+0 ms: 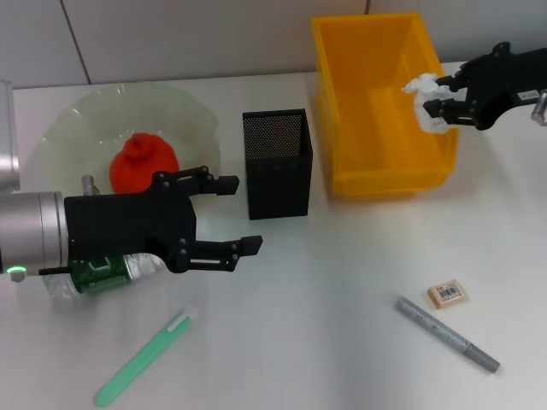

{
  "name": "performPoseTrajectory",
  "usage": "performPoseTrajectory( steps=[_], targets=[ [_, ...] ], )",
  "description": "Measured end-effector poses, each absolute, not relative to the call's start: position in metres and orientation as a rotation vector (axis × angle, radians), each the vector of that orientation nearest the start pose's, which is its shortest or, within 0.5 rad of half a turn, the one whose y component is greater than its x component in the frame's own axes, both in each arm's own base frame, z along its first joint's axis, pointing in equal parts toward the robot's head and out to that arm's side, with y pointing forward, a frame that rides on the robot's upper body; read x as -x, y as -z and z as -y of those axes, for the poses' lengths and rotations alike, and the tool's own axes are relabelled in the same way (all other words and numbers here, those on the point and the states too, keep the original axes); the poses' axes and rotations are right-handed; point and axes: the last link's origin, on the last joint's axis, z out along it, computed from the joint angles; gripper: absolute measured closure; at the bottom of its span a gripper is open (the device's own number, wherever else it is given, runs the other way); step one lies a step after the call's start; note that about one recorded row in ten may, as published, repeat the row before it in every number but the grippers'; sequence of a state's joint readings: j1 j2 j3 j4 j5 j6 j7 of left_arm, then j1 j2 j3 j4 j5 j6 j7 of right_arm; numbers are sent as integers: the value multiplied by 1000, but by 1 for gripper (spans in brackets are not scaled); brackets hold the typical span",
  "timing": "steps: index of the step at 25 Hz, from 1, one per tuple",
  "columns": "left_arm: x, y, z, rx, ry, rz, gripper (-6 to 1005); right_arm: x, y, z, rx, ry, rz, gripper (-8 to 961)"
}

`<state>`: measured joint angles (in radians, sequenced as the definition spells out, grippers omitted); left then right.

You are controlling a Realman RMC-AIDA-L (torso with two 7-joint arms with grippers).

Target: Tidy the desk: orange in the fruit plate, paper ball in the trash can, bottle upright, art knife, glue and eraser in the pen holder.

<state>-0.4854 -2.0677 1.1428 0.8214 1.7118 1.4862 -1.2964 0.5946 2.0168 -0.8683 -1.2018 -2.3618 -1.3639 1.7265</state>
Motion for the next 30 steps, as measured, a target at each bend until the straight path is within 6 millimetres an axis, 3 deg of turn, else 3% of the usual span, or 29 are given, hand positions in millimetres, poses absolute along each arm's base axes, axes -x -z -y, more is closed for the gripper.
performPoseTrajectory(
  steps=[30],
  targets=[
    [213, 20, -328, 2875, 680, 180, 139, -211, -79, -424, 2412, -37, -248, 645]
  ],
)
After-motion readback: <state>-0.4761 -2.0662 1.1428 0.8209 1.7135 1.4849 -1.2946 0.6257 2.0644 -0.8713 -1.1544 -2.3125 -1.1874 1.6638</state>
